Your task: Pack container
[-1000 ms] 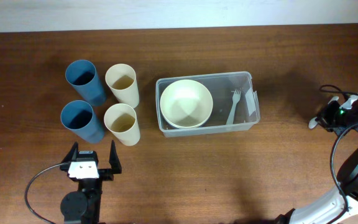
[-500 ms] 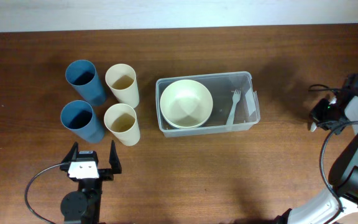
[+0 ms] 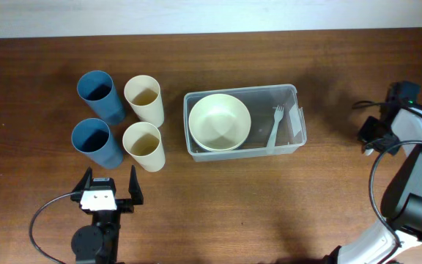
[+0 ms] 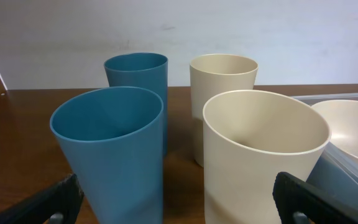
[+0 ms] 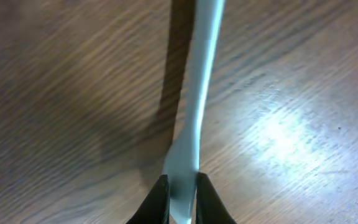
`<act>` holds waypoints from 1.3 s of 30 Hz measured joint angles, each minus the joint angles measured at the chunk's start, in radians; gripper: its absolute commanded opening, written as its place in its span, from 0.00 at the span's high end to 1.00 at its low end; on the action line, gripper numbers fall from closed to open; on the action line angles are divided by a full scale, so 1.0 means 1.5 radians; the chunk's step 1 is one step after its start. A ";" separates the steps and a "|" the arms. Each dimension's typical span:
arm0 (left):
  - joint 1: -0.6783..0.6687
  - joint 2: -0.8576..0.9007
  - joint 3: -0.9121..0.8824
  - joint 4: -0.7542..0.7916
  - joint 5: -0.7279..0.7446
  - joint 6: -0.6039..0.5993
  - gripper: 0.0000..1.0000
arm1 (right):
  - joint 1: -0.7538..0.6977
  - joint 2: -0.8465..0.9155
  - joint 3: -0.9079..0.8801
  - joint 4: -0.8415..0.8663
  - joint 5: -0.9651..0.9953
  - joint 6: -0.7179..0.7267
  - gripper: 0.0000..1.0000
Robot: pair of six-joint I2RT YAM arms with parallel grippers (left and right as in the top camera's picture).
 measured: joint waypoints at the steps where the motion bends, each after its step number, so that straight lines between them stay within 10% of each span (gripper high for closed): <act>1: 0.000 0.000 0.000 0.000 0.000 0.000 0.00 | 0.007 0.000 0.000 0.001 0.004 -0.001 0.90; 24: 0.000 0.000 0.000 0.000 0.000 0.000 0.00 | 0.040 0.000 0.000 0.006 0.031 -0.022 0.69; 39: 0.000 0.000 0.000 0.000 0.000 0.000 0.00 | -0.034 0.002 0.062 0.010 -0.170 0.092 0.56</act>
